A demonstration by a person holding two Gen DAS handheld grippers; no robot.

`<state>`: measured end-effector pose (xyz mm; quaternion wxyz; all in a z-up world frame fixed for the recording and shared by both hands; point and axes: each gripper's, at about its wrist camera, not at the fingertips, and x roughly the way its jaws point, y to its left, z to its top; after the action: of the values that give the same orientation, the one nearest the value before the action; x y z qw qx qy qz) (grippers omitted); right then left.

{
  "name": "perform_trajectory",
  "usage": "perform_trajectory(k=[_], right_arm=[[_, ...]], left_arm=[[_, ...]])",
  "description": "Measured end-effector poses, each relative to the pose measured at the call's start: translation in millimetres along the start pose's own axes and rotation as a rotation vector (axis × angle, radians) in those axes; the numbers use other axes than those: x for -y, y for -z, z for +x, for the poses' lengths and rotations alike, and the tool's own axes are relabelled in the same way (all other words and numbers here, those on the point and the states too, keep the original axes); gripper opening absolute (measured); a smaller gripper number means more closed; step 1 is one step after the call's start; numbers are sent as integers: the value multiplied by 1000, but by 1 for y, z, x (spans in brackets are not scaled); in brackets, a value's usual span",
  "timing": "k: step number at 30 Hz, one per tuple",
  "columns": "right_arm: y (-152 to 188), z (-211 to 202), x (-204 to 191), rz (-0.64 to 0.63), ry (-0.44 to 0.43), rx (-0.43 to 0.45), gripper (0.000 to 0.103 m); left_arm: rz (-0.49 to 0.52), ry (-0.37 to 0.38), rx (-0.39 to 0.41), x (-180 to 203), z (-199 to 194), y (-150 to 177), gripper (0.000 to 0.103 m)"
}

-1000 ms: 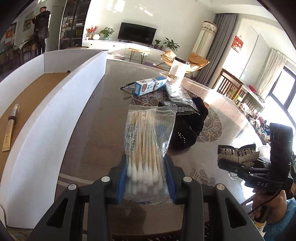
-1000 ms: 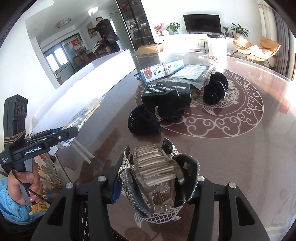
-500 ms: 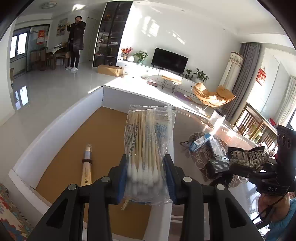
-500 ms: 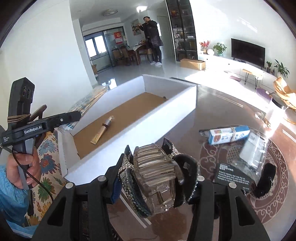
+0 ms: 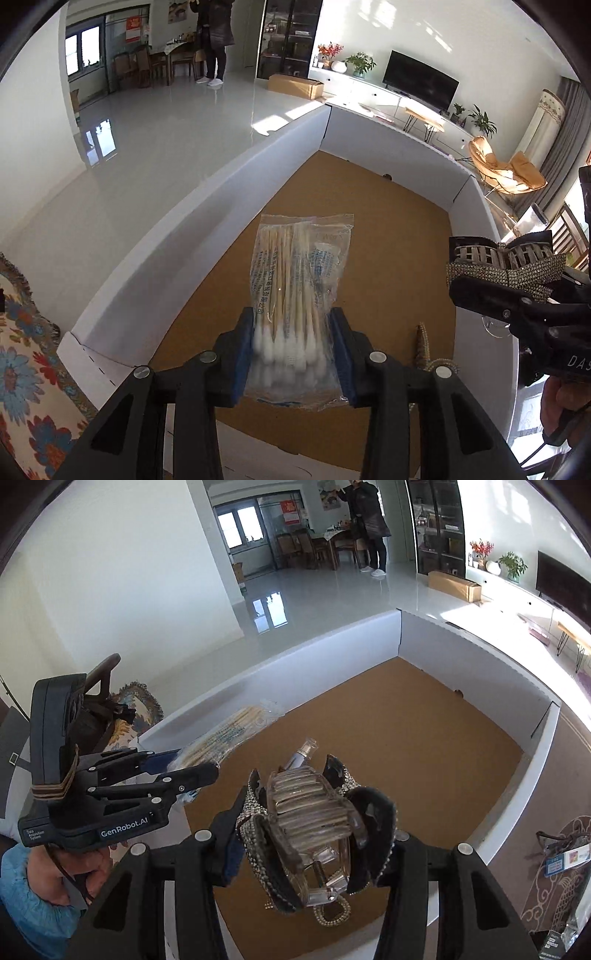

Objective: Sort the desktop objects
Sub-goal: 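Open both tools to drop swab pack and claw clip into the box, then withdraw both tools from the box back over the table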

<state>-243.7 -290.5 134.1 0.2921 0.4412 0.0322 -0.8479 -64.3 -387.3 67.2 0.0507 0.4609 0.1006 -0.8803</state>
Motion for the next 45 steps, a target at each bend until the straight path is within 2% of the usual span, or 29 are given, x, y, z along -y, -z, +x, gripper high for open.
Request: perform_trajectory(k=[1,2,3,5,9,11,14,18,19,20,22,24,27,30,35,40,41,45], right_arm=[[0,8,1,13,11,-10,61],[1,12,2,27,11,-3,80],[1,13,4,44,4,17,93],[4,4,11,85,-21,70,94],[18,-34,26,129,-44,170,94],[34,-65,33,128,-9,236,96],[76,-112,55,134,101,308,101],[169,-167,107,218,292,345,102],[196,-178,124,259,336,338,103],[222,-188,143,306,387,320,103],[267,-199,179,392,489,244,103],[305,-210,213,473,566,170,103],[347,-221,247,536,641,94,103],[369,-219,268,586,675,43,103],[378,-219,276,610,691,51,103],[377,-219,272,601,702,39,103],[377,-220,272,601,702,40,103],[377,-220,273,601,702,39,103]], left_arm=[[-11,-10,-9,0,3,2,59],[-20,-8,-4,0,3,4,65],[-13,-8,16,1,0,6,67],[-8,-10,38,3,-6,11,76],[9,18,105,16,-27,20,76],[32,59,146,33,-43,23,76],[91,175,193,69,-74,34,76],[246,348,227,138,-112,53,76],[295,378,223,156,-118,60,81],[343,404,211,175,-122,69,89],[425,443,188,213,-120,88,95],[497,430,145,247,-103,109,96],[571,388,77,288,-52,137,96],[615,362,0,308,-2,156,96],[677,310,-31,324,30,168,97],[684,323,-14,328,31,169,100],[687,322,-21,330,32,170,103],[698,317,-53,341,37,165,103]])
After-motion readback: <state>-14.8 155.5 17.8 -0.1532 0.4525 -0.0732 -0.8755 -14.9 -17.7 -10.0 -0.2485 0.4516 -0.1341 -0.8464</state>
